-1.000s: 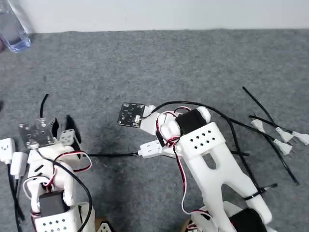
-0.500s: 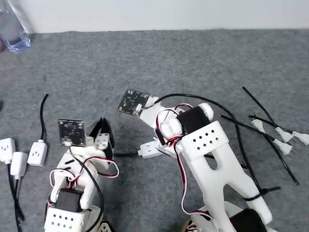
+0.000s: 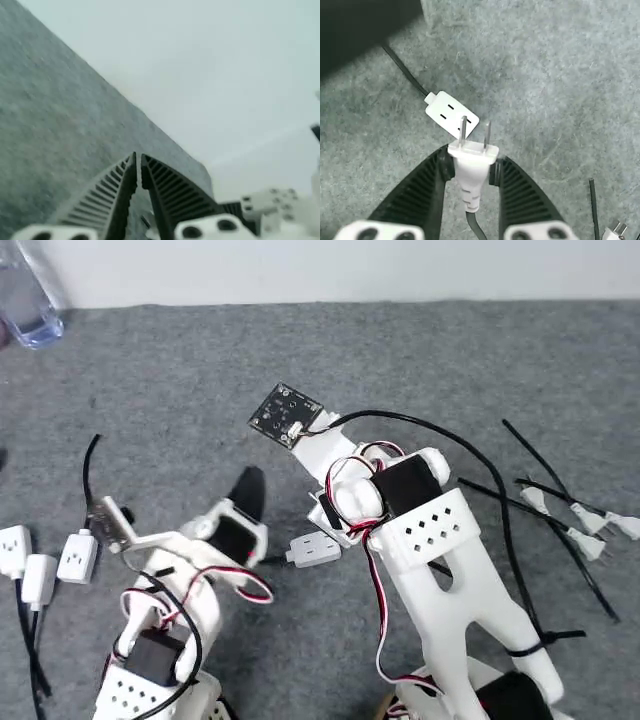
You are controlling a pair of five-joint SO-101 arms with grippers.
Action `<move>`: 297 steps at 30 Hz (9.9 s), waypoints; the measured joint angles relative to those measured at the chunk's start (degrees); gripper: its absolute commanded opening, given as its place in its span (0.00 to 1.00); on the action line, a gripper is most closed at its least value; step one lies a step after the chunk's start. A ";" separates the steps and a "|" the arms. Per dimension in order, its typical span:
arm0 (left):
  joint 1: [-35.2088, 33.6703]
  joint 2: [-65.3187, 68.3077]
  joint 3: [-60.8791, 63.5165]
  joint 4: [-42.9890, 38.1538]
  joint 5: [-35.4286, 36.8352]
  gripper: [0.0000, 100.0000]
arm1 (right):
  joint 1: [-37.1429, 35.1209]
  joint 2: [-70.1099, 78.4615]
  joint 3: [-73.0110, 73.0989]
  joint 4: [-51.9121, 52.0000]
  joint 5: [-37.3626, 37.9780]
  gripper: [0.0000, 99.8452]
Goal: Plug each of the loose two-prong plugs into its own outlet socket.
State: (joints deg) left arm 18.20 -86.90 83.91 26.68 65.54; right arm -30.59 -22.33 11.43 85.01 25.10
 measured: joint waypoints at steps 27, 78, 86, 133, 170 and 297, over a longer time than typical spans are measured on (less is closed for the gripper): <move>19.43 -15.91 13.19 -16.00 1.23 0.01 | 6.95 -24.88 22.33 -11.25 20.22 0.01; 19.69 -16.70 12.92 -7.82 1.14 0.02 | -3.78 -32.35 17.58 -2.37 19.69 0.01; 19.78 -16.70 12.92 -7.74 1.23 0.02 | -3.78 -32.44 17.58 -2.37 18.55 0.01; 19.34 -16.79 12.92 -7.47 1.05 0.02 | -4.13 -38.15 14.95 -1.76 17.93 0.01; -37.89 -16.70 13.10 37.71 -72.35 0.02 | 5.36 4.75 -6.59 8.79 39.30 0.01; -48.53 -16.70 13.10 43.25 -89.23 0.02 | 2.46 33.41 4.04 -13.27 47.21 0.01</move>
State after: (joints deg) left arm -30.33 -103.60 97.01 69.93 -23.69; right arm -28.13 11.08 15.47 71.74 72.31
